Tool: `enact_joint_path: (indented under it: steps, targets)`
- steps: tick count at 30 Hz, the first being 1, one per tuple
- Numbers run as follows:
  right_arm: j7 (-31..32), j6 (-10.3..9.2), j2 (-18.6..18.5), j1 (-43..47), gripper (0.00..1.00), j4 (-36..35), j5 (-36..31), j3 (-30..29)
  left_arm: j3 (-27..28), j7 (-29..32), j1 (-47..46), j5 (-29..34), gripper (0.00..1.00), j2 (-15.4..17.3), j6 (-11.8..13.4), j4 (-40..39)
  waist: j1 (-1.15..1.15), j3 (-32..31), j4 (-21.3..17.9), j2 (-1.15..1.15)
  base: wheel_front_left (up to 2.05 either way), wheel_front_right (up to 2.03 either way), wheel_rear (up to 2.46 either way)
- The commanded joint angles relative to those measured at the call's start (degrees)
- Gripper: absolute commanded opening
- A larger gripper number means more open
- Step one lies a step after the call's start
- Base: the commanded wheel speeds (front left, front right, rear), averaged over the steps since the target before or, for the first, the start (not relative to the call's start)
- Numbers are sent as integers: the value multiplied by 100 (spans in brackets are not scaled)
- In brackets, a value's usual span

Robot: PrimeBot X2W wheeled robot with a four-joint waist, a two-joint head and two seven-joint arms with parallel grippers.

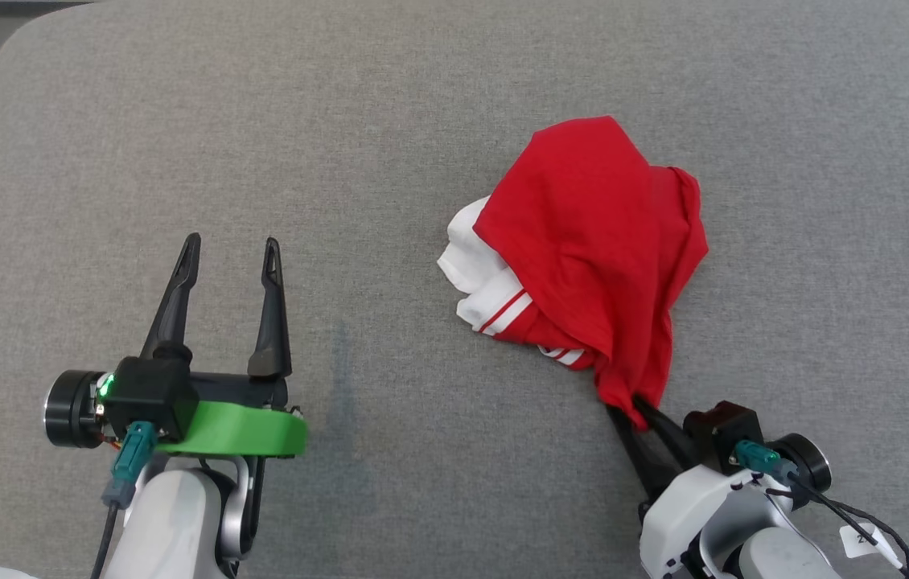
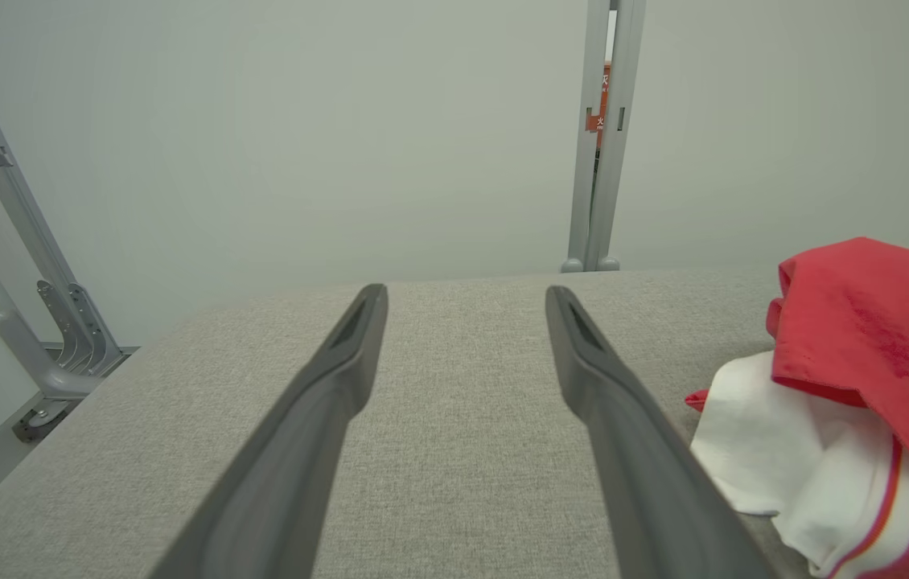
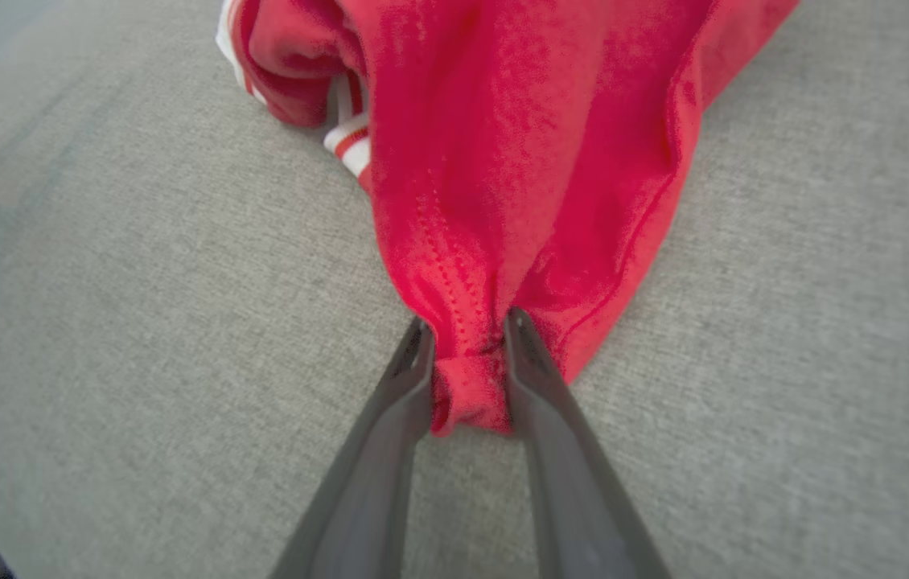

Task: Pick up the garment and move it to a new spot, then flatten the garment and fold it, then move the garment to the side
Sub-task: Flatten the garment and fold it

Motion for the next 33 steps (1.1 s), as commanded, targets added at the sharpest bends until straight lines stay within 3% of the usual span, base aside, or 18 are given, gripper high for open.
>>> enact_joint_path:
  steps: [1,9,14,17,21,33]
  targets:
    - [-6,3,-29,24,0,88,52,133,28,-28,-85,35,100,-3,-14,-20,0,47,41,0,0,0,0]
    - [-624,1,-214,-270,0,-1215,473,1188,116,-28,47,131,100,-65,-27,-43,0,-85,-107,0,0,0,0]
    - [-762,1,-262,-731,0,-1999,583,1229,143,-24,53,182,100,-83,-51,-68,0,-117,-212,0,0,0,0]
    - [-838,1,-181,-1030,0,-2182,577,685,162,-25,50,205,100,-88,-64,-73,0,-117,-274,0,0,0,0]
    - [-895,1,-65,-1260,0,-1915,572,-402,135,-24,68,256,100,-96,-78,-21,0,-106,-327,0,0,0,0]
    - [-1124,1,178,-782,0,172,828,-3168,84,-24,-46,290,100,-134,-117,-6,0,27,-317,0,0,0,0]
